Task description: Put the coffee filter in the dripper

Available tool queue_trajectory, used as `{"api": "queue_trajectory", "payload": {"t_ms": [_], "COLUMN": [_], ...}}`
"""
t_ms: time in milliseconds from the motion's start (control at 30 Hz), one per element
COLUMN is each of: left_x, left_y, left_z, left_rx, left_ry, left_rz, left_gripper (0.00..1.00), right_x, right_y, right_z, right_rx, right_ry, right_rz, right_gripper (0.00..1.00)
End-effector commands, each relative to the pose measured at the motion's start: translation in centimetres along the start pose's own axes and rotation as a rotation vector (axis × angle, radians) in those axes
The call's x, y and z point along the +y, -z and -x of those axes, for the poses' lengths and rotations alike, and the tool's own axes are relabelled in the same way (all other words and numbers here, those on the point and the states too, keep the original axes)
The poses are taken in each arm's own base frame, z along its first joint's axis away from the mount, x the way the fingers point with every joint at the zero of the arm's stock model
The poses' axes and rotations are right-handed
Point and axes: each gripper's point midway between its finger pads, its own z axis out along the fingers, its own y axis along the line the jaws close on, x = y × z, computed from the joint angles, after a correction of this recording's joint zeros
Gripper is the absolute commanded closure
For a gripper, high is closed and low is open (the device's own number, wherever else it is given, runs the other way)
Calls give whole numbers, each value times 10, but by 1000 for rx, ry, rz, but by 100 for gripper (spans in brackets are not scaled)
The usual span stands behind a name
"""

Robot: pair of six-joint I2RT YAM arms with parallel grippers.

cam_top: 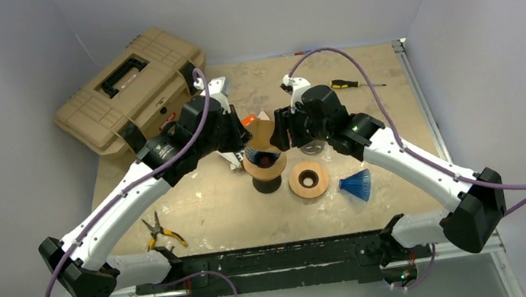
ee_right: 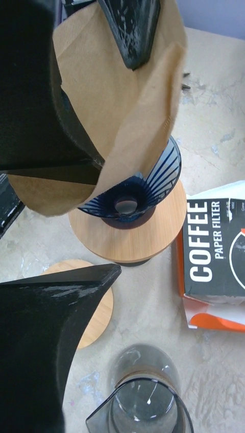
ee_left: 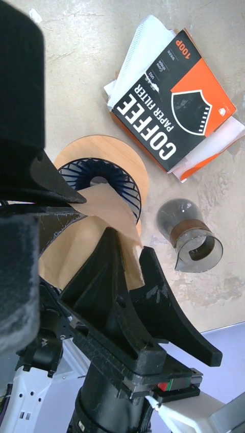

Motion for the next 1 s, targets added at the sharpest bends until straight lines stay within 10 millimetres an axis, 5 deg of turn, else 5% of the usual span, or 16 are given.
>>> {"api": "queue_trajectory", "payload": {"t_ms": [0,467,967], "left_x": [4,15,32], "left_y": [-6,-18,3], "left_z": [-4,-13,-2], "left_rx": [10,39,-16], "left_ry": [-4,-21,-45], "left_rz": [23,70,153], "left_gripper": [100,98,36], "right_x": [16,16,24], "right_y": [14,3,-5], "right_z": [16,5,10], "right_rx": [-31,11,6], "right_ry": [23,13,-2], "right_rz": [82,95,139], "right_gripper": [39,36,16]}}
